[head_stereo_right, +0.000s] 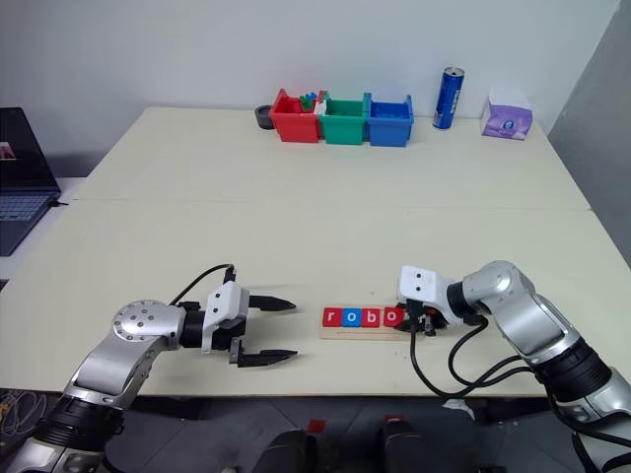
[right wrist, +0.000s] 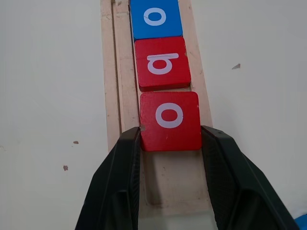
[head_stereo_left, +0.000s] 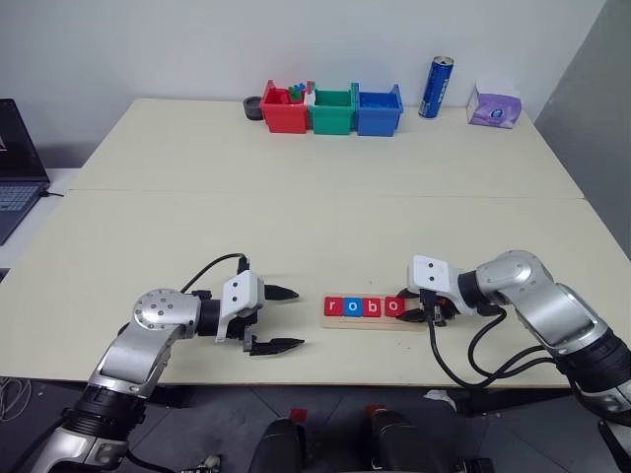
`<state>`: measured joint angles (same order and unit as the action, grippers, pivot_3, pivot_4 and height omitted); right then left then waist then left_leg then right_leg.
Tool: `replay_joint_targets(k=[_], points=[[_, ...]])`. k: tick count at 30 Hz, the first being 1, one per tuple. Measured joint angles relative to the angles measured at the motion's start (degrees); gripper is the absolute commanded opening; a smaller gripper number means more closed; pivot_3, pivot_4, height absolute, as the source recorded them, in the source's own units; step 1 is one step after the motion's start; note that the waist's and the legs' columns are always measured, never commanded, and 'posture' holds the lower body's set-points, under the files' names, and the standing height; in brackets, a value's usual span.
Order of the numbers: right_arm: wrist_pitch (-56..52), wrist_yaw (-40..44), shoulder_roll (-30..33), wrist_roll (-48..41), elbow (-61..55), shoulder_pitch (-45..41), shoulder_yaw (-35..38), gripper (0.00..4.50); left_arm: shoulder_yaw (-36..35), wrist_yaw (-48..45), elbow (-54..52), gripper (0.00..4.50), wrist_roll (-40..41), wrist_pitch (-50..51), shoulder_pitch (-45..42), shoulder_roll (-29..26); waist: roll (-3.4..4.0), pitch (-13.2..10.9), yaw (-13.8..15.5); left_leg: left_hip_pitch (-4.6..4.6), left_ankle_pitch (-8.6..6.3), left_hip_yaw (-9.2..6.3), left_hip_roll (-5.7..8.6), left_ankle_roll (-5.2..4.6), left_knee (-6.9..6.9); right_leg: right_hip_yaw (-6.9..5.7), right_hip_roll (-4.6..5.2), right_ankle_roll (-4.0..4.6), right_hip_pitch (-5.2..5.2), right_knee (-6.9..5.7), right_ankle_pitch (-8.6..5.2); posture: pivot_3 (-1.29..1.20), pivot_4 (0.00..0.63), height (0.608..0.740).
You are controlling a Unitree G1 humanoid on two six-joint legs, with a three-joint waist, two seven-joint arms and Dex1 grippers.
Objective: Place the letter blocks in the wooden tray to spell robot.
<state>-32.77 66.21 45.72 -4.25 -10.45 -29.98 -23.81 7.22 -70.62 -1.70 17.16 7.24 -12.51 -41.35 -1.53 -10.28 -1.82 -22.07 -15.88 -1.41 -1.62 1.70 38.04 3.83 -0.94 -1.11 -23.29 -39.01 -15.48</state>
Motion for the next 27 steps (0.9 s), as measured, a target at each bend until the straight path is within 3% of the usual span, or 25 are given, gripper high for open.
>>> replay_joint_targets(k=[9,16,18,24,27], points=[[0.34,0.79,-0.68,0.85,0.7,-0.45,-0.03,1.44,0.0,0.23,0.0,4.5,-0.02,-0.09,0.1,0.1,0.0,0.0,0.0,0.0,0.0,0.0,0.0,0.0,0.0,0.0,0.0,0.0,0.0,0.0,0.0,0.0,0.15,0.74],[1.3,1.83,-0.89,1.0,1.56,-1.17,-0.13,3.97,0.0,1.15,-0.27,4.5,-0.02,-0.1,0.73,0.11,0.0,0.0,0.0,0.0,0.0,-0.02,0.0,0.0,0.0,0.0,0.0,0.01,0.0,0.0,0.01,0.0,0.15,0.74],[1.63,2.23,-0.91,1.14,1.76,-1.25,-0.24,4.46,0.0,1.25,-0.39,4.5,-0.02,-0.1,0.88,0.11,0.0,0.0,0.0,0.0,0.0,-0.02,-0.01,0.0,0.0,-0.01,0.01,0.01,0.0,0.0,0.01,0.0,0.15,0.74],[1.38,2.32,-1.0,0.68,1.3,-2.0,0.3,4.46,0.0,1.35,-0.68,4.5,-0.02,-0.15,0.93,0.11,0.0,0.0,0.0,0.0,0.0,-0.02,0.0,0.0,0.0,-0.01,0.0,0.01,0.0,-0.01,0.01,0.0,0.15,0.74],[-1.23,1.21,-0.78,-1.62,-2.85,-1.2,4.17,4.46,-0.01,1.37,-0.69,4.5,-0.02,-0.32,0.97,0.12,0.01,0.0,0.02,-0.01,0.0,-0.07,0.0,0.0,-0.01,-0.02,0.01,0.01,-0.01,-0.01,0.01,0.0,0.15,0.74]])
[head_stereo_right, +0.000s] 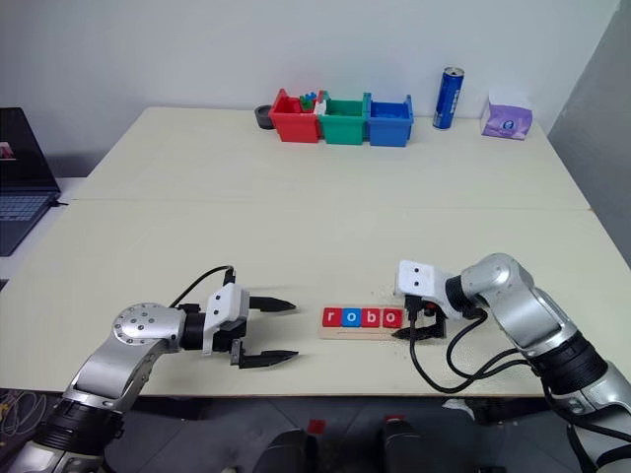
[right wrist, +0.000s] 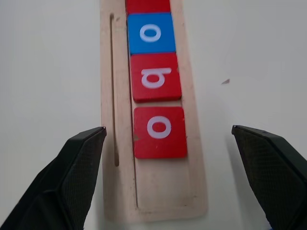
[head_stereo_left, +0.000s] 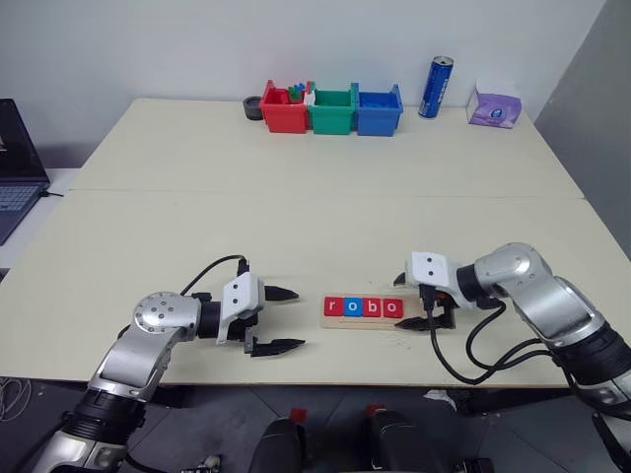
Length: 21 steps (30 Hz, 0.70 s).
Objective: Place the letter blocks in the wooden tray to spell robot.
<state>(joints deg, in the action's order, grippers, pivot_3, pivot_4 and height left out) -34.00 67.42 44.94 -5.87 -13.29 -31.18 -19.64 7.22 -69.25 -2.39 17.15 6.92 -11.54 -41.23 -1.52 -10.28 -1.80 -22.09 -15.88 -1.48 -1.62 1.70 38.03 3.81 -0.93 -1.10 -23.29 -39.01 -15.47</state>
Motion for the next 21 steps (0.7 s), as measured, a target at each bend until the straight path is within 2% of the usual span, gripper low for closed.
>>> replay_joint_targets(k=[3,8,13,14,21], points=[[-1.91,-1.75,0.45,-1.04,-3.14,1.92,3.05,3.86,-0.08,0.0,0.04,4.5,-0.01,-0.11,0.15,-0.01,-0.01,0.0,0.01,-0.01,0.0,0.01,0.0,0.0,0.0,-0.03,0.01,0.0,0.01,0.01,0.0,0.0,0.15,0.74],[-2.74,-5.27,2.35,-0.18,-5.75,7.67,4.56,2.03,-0.13,-0.12,0.4,4.5,-0.25,-1.01,0.06,0.02,-0.01,0.0,0.08,-0.02,0.0,0.05,0.02,0.0,0.01,-0.01,0.01,-0.01,0.01,0.01,0.0,0.0,0.15,0.74],[-2.39,-6.71,2.91,0.7,-5.81,8.28,4.43,0.26,-0.11,-0.24,0.99,4.5,-0.48,-1.26,-0.63,0.07,0.0,0.0,-0.06,0.01,0.0,0.07,-0.01,0.0,0.01,-0.02,-0.02,-0.02,0.01,0.0,-0.01,0.0,0.15,0.74],[-2.36,-6.95,2.91,0.91,-5.81,8.29,4.1,0.04,-0.11,-0.27,1.0,4.5,-0.48,-1.29,-0.67,0.07,0.0,0.0,-0.06,0.01,0.0,0.07,-0.01,0.0,0.01,-0.02,-0.02,-0.02,0.01,0.0,-0.01,0.0,0.15,0.74],[-2.83,-7.43,2.92,2.36,-5.74,8.31,1.82,0.04,-0.11,-0.23,1.06,4.5,-0.52,-1.29,-0.61,0.1,-0.01,0.0,-0.01,-0.01,0.0,0.07,0.01,0.0,0.01,-0.01,0.0,-0.02,0.01,0.01,-0.01,0.0,0.15,0.74]])
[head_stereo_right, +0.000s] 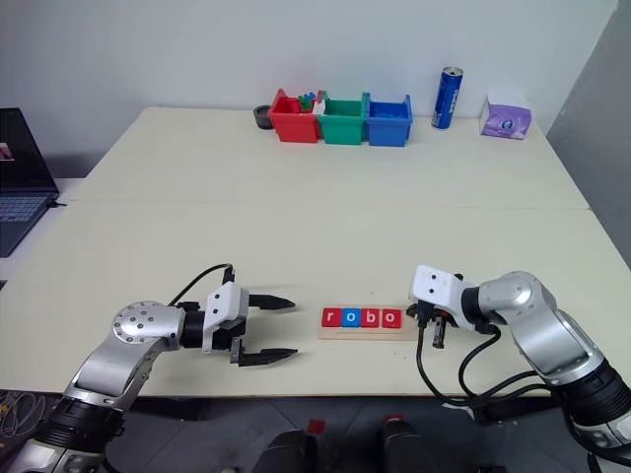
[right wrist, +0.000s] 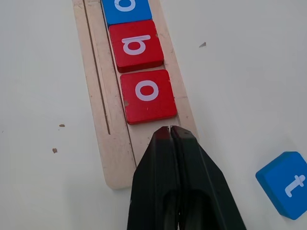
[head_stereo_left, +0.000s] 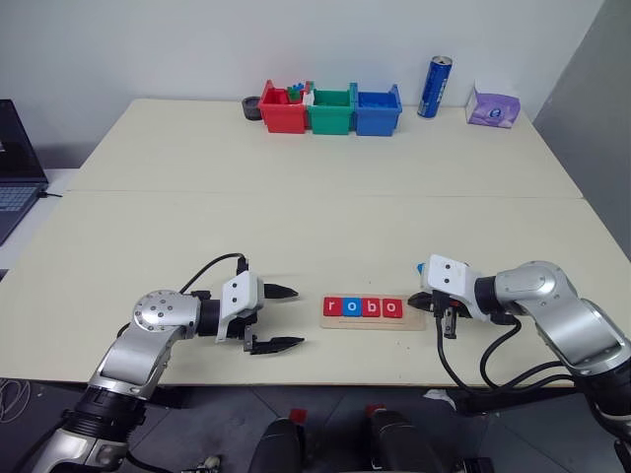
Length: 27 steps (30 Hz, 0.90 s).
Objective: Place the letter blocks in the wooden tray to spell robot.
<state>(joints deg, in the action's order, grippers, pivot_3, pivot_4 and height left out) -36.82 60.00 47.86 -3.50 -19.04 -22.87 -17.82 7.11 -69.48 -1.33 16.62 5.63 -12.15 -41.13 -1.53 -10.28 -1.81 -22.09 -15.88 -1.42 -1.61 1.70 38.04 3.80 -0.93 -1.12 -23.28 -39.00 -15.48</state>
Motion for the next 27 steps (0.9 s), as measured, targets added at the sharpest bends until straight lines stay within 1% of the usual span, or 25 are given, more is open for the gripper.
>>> replay_joint_targets(k=[9,17,24,27], points=[[0.7,0.82,-0.76,0.65,0.91,-0.86,-3.82,0.04,0.0,0.12,-0.03,4.5,0.0,0.02,0.17,0.01,0.0,0.0,-0.01,0.0,0.0,-0.01,-0.01,0.0,0.0,-0.02,0.0,0.0,0.0,0.0,0.0,0.0,0.15,0.74],[0.67,0.72,-2.88,0.7,1.51,-2.71,-4.22,0.04,0.0,0.16,-0.2,4.5,0.0,0.1,0.21,0.09,0.0,0.0,-0.01,0.0,0.0,-0.02,-0.01,0.0,0.0,-0.03,0.0,0.01,0.0,-0.01,0.0,0.0,0.15,0.74],[0.73,0.83,-2.24,1.2,1.51,-2.71,-4.19,0.04,0.0,0.15,-0.23,4.5,0.0,0.12,0.21,0.41,0.0,0.0,0.0,0.0,0.0,-0.01,0.0,0.0,0.0,-0.02,0.0,0.01,0.0,-0.01,0.0,0.0,0.15,0.74],[0.22,0.86,-0.56,0.48,1.34,-2.29,-2.21,0.62,0.01,0.15,-0.23,4.5,-0.02,0.07,0.23,0.46,0.0,0.0,0.01,0.0,0.0,-0.01,0.0,0.0,0.0,-0.01,0.0,0.01,0.0,0.0,0.0,0.0,0.15,0.74]])
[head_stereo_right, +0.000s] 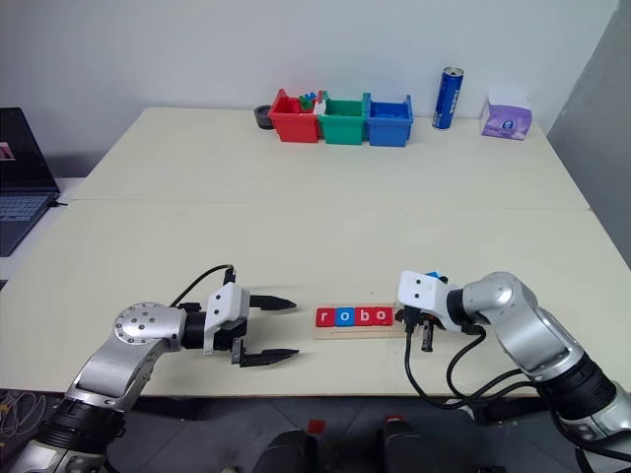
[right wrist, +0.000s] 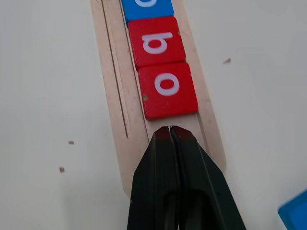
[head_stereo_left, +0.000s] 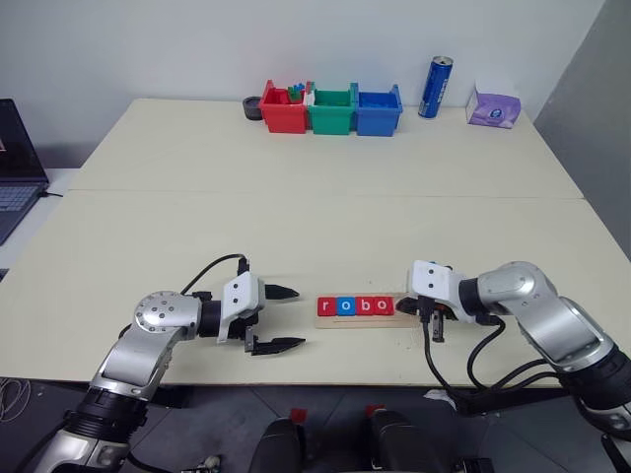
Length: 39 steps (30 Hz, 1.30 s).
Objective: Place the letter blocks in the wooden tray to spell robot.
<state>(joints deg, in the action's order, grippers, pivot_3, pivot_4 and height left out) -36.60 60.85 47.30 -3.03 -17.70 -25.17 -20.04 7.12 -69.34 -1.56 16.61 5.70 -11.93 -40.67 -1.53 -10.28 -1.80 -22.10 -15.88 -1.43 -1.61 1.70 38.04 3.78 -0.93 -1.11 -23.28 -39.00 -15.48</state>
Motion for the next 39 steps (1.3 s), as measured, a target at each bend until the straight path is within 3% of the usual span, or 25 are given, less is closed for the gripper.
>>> replay_joint_targets(k=[3,7,11,12,19,26,29,36,39], points=[[-2.96,-2.36,-0.53,-2.58,-0.49,1.84,6.57,1.64,0.0,0.01,0.0,4.5,-0.02,-0.05,0.16,0.03,0.0,0.0,0.04,-0.01,0.0,0.0,0.0,0.0,0.0,0.0,0.0,0.0,0.0,-0.01,0.0,0.0,0.15,0.74],[-8.81,-11.32,-6.34,-5.24,-1.4,3.45,17.59,3.05,0.0,0.02,-0.03,4.5,-0.01,-0.09,0.46,0.13,-0.01,0.01,-0.02,0.0,0.0,0.0,-0.01,0.0,-0.01,0.01,0.0,0.01,0.0,-0.03,0.01,0.0,0.15,0.74],[-11.78,-21.16,-13.73,-4.72,-1.44,5.95,21.32,4.39,-0.04,0.02,-0.03,4.5,-0.01,-0.08,0.69,0.15,-0.01,0.01,-0.05,0.0,0.0,0.01,-0.03,0.0,-0.04,0.04,0.0,0.01,-0.01,-0.05,0.01,0.0,0.15,0.74],[-12.16,-23.83,-15.72,-4.33,-1.14,6.32,21.52,4.46,-0.03,0.01,-0.03,4.5,-0.01,-0.08,0.67,0.15,0.0,0.01,-0.07,0.01,0.0,0.02,-0.03,0.0,-0.04,0.05,-0.01,0.01,-0.01,-0.05,0.01,0.0,0.15,0.74],[-14.97,-35.95,-24.8,-3.21,0.17,8.15,22.51,4.46,-0.03,-0.03,-0.02,4.5,-0.04,-0.08,0.42,0.15,0.01,0.01,-0.06,0.0,0.0,0.03,0.01,0.0,-0.04,0.09,-0.01,0.01,-0.02,-0.03,0.0,0.0,0.15,0.74],[-15.19,-40.6,-28.57,-3.27,1.13,11.17,23.3,4.46,-0.02,0.0,-0.05,4.5,-0.05,-0.07,0.52,0.15,0.02,0.03,-0.07,0.02,0.0,0.05,-0.01,0.0,-0.04,0.09,-0.02,-0.01,-0.02,-0.04,0.0,0.0,0.15,0.74],[-14.99,-41.7,-29.78,-3.71,1.13,11.53,23.81,3.91,-0.02,0.01,-0.05,4.5,-0.05,-0.07,0.52,0.16,0.01,0.05,-0.08,0.05,0.0,0.06,-0.02,0.0,-0.04,0.09,-0.04,-0.02,0.0,-0.04,-0.01,0.0,0.15,0.74],[-14.3,-45.07,-32.91,-4.87,1.29,12.51,26.79,1.53,0.03,-0.12,-0.02,4.5,-0.27,-0.09,0.25,0.24,-0.02,0.07,-0.08,0.05,0.0,0.07,-0.02,0.0,-0.05,0.08,-0.04,-0.02,0.01,-0.03,-0.01,0.0,0.15,0.74],[-13.98,-46.02,-32.95,-4.86,0.17,13.6,26.72,1.47,0.21,-0.23,0.0,4.5,-0.3,-0.16,0.0,0.36,-0.02,0.08,-0.08,0.04,0.0,0.07,-0.02,0.0,-0.06,0.07,-0.04,-0.02,0.01,-0.04,-0.02,0.0,0.15,0.74]])
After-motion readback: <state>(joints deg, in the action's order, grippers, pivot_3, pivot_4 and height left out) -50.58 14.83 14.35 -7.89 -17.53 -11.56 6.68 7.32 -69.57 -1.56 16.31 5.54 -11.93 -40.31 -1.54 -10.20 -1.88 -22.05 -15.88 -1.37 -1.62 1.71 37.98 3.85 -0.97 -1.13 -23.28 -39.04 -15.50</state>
